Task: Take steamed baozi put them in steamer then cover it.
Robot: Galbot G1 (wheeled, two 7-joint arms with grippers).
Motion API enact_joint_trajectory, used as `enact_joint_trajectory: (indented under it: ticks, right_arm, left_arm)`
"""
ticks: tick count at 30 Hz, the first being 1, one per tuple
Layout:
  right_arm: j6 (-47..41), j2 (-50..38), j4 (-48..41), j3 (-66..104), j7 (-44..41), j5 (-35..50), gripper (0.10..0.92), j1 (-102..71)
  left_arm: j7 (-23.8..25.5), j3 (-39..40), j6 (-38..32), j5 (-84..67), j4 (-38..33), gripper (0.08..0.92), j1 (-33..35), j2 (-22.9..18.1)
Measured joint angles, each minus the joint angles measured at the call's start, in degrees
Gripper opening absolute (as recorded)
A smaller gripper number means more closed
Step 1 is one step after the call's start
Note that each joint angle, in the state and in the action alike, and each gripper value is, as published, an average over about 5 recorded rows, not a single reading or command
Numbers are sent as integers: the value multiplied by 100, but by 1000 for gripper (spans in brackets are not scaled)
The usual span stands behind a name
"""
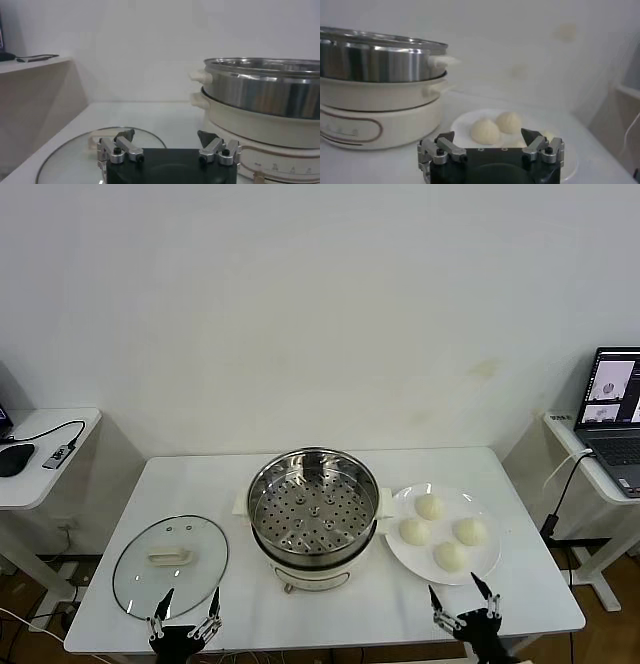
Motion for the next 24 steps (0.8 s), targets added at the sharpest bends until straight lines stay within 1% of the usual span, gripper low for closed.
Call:
enact_joint_trajectory:
  ticks: [4, 9, 18, 24]
  right_arm:
    - [-149, -385, -133, 24, -189, -273, 823, 335]
    - [-333, -1065, -417, -22, -709, -749, 823, 1000]
    - [-610, -2380, -1080, -638, -2058, -1321, 823, 2547]
    - [-659, -2855, -1716, -1741, -3042, -1518, 823, 4045]
  left_arm:
    - [35, -41, 38, 18, 39, 823, -80, 52]
    - [57, -95, 68, 85, 87, 823, -157, 93]
    - [81, -200, 100, 310, 11, 823, -103, 70]
    - [81, -233, 100, 435, -39, 823, -89, 32]
